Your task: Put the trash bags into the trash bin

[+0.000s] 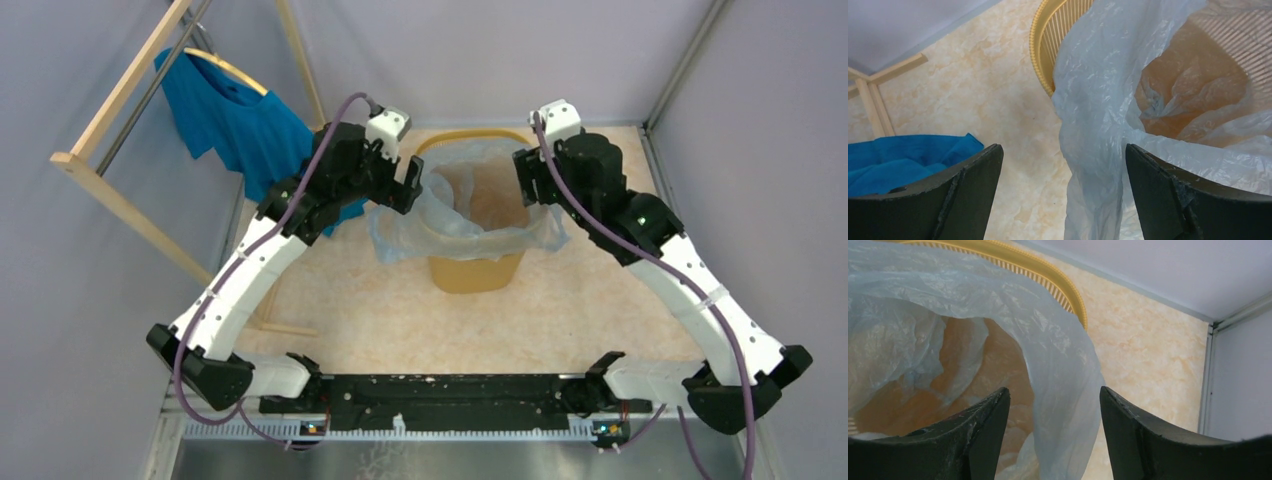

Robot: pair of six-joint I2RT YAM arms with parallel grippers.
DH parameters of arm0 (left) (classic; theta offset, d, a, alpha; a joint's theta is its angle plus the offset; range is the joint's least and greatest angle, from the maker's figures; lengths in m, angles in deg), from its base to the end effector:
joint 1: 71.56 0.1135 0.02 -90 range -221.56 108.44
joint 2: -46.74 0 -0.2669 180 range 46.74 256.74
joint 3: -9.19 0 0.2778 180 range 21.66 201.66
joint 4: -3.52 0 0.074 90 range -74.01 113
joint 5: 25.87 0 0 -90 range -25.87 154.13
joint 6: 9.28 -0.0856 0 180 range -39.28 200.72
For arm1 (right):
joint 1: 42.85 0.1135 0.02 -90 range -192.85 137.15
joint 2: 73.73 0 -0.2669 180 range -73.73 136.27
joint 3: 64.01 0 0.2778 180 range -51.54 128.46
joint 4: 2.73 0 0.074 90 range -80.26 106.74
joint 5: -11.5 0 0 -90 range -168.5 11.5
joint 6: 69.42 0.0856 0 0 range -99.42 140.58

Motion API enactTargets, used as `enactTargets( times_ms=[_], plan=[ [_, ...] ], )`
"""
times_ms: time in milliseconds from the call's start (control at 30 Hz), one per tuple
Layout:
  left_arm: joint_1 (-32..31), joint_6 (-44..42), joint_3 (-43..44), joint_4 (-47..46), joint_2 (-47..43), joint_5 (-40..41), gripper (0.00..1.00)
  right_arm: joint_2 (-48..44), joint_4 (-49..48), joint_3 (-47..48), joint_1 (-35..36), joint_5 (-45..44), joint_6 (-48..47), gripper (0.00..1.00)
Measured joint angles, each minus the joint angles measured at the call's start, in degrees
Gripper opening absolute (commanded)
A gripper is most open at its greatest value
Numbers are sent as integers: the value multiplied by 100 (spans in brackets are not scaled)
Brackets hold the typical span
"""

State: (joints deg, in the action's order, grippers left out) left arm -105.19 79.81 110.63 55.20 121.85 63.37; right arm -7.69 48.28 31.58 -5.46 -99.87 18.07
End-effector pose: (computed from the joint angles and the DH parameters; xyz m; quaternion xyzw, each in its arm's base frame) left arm 0.2863 -0.1918 0.4263 0.2542 0.8059 -0.1560 0.5115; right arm 0.2544 0.1552 0.4382 -0.1789 0.7990 0.0197 0.5738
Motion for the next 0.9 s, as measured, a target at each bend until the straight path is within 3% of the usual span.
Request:
enactTargets(
  times_ms=[100,300,600,900],
  plan=[
    [0,-149,83,22,79,-74,86,170,31,151,-2,-20,-214,60],
    [0,-240,297,-55,81,474,72,319,-68,184,-2,-302,-444,31],
    [0,-68,203,-422,136,951,50,719,-450,284,-26,-791,-529,1],
    [9,111,387,-962,774,1318,34,1161,-861,439,-400,-614,-505,0]
  ],
)
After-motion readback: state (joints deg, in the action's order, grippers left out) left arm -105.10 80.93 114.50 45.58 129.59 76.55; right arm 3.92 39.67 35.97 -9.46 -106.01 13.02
